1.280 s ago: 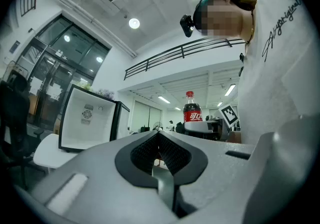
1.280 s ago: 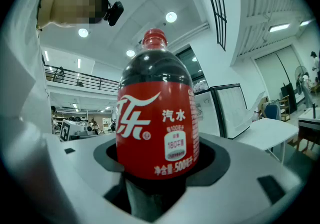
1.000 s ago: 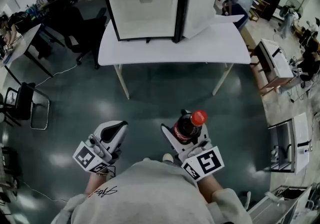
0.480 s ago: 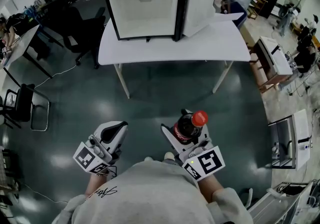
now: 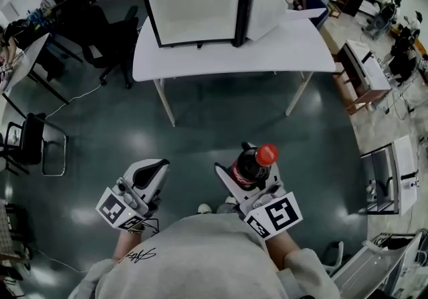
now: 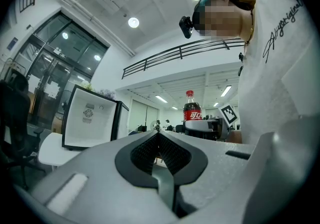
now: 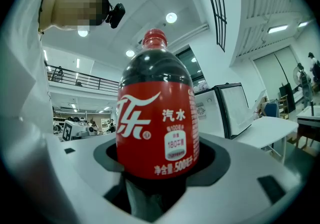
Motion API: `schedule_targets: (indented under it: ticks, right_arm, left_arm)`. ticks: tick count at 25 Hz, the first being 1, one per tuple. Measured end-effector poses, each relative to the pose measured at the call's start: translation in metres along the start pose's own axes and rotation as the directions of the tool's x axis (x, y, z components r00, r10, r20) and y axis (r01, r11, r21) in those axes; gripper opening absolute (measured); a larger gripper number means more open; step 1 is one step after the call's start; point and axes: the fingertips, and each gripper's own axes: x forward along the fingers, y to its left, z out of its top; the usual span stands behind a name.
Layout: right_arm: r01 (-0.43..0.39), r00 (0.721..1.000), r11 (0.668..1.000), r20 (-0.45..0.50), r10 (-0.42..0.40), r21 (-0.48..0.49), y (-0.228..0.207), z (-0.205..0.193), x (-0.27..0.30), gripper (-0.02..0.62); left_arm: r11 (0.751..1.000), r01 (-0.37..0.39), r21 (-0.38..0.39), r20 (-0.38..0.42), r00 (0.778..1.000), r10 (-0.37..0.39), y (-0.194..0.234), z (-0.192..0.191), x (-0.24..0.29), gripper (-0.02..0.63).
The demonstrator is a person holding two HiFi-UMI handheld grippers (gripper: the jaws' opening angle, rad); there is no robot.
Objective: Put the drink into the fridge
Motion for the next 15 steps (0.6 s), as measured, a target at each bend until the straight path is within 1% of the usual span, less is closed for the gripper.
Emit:
schedule_targets:
  ticks: [8, 15]
  right_arm:
    - [0.040, 0.999, 0.999, 0.003, -0.040, 0.000, 0.022, -0.013, -0.002, 0.314]
    - [0.043, 0.999, 0.999, -0.007, -0.042, 0.008, 0.020, -0.018, 0.004, 0.314]
  left_arm:
    - [0.999, 0.034, 0.000, -0.023, 0.999, -0.034, -0.001, -0.008, -0.024, 0.003]
    - [0.999, 0.041, -0.006, -0.026, 0.999, -0.041, 0.007, -0.012, -0.020, 0.003]
